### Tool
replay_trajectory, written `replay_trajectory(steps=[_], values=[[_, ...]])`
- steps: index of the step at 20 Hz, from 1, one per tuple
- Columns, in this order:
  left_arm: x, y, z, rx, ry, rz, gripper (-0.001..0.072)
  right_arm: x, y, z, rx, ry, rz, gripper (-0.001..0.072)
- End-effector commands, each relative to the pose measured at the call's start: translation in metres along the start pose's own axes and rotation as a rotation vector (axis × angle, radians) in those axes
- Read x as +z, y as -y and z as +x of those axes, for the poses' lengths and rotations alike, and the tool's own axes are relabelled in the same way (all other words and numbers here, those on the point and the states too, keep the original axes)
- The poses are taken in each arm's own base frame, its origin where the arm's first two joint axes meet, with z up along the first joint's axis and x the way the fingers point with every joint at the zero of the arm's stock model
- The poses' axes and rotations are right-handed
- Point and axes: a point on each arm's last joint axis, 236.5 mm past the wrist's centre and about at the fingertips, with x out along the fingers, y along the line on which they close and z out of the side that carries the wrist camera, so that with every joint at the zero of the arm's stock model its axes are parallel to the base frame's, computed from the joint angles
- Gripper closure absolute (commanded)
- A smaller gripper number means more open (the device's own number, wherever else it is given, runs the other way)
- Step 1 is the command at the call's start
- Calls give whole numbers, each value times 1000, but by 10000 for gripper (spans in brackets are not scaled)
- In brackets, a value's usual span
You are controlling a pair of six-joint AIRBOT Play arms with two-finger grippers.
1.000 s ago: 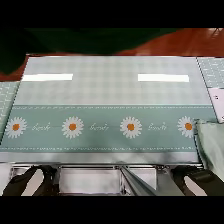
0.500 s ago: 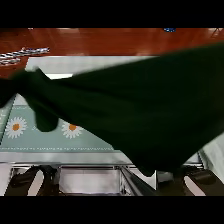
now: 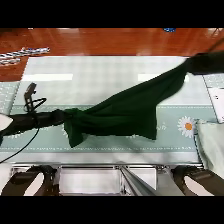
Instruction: Fold the shirts.
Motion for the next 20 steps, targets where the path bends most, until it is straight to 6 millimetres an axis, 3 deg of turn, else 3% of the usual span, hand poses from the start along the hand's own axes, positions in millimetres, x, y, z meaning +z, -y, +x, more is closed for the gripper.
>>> replay_trajectory(steps=[1,2,3,4,5,6,8,10,12,14,15,17,20], values=[[37,-26,41,41,40,-64,691,17,-4,94,24,-70,66,693],[45,-30,50,46,18,-76,688,23,-5,112,42,-89,109,692],[51,-31,58,45,-11,-85,622,28,-7,126,74,-101,153,667],[51,-30,66,33,-61,-91,344,34,-11,135,117,-107,196,438],[53,-28,68,20,-118,-92,195,39,-14,139,156,-110,209,303],[56,-30,63,20,-173,-75,196,42,-10,137,171,-113,229,303],[76,-39,34,15,-228,-68,197,42,19,116,141,-140,239,304],[110,-59,-12,28,-155,-105,197,27,70,84,54,-187,231,304],[132,-91,-55,62,-37,-197,198,-7,128,52,-66,-259,294,304],[120,-121,-71,80,-4,-334,198,-49,155,44,-84,-286,406,304],[100,-130,-65,70,-39,-395,198,-73,156,51,-69,-283,462,304],[65,-132,-40,1,-108,-508,198,-126,138,72,-9,-276,555,304],[47,-121,-10,-129,-142,-595,198,-200,98,90,69,-322,615,304]])
